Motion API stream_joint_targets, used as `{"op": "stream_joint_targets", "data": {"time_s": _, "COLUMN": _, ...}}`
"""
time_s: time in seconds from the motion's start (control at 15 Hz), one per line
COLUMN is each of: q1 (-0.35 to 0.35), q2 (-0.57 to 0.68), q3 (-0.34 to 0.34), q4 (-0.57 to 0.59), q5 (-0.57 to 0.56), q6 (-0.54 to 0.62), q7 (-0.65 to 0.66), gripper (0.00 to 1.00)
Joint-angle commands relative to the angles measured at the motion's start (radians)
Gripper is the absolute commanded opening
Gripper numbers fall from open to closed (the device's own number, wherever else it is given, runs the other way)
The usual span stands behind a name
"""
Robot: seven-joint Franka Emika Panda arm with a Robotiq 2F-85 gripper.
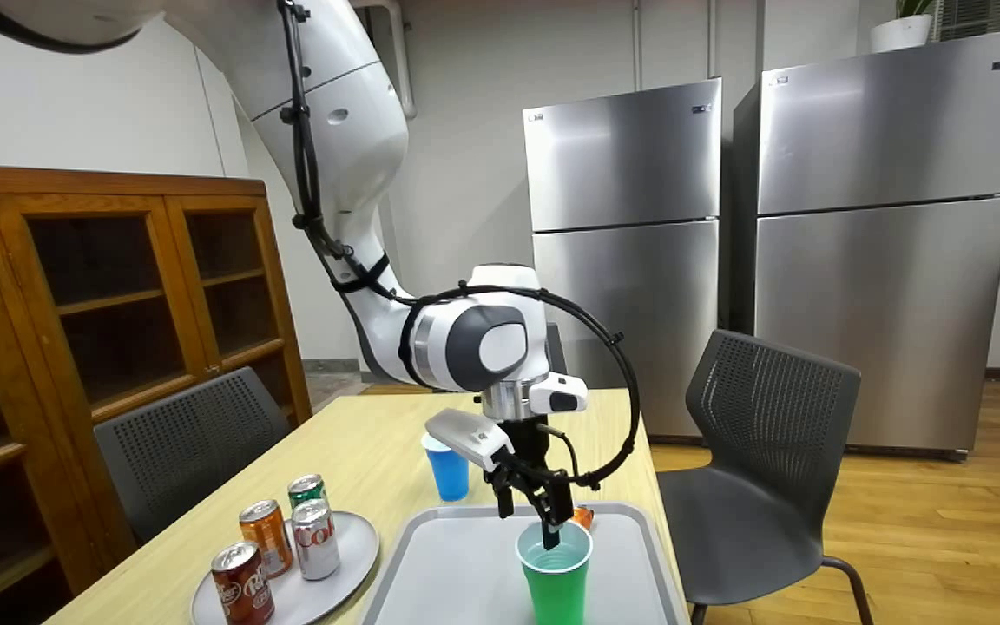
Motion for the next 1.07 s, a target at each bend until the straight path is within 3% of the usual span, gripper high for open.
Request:
{"op": "stream_joint_targets", "data": {"time_s": 0.0, "q1": 0.009, "q2": 0.013, "q3": -0.005, "q4": -0.002, "q5": 0.011, "q6": 0.027, "q7": 0.024, "gripper": 0.75}}
{"op": "stream_joint_targets", "data": {"time_s": 0.13, "q1": 0.014, "q2": 0.021, "q3": -0.011, "q4": 0.0, "q5": 0.005, "q6": 0.029, "q7": 0.031, "gripper": 0.66}}
{"op": "stream_joint_targets", "data": {"time_s": 0.67, "q1": 0.02, "q2": 0.039, "q3": -0.014, "q4": 0.003, "q5": 0.002, "q6": 0.032, "q7": 0.037, "gripper": 0.03}}
{"op": "stream_joint_targets", "data": {"time_s": 1.0, "q1": 0.031, "q2": 0.039, "q3": -0.031, "q4": 0.005, "q5": -0.01, "q6": 0.024, "q7": 0.044, "gripper": 0.01}}
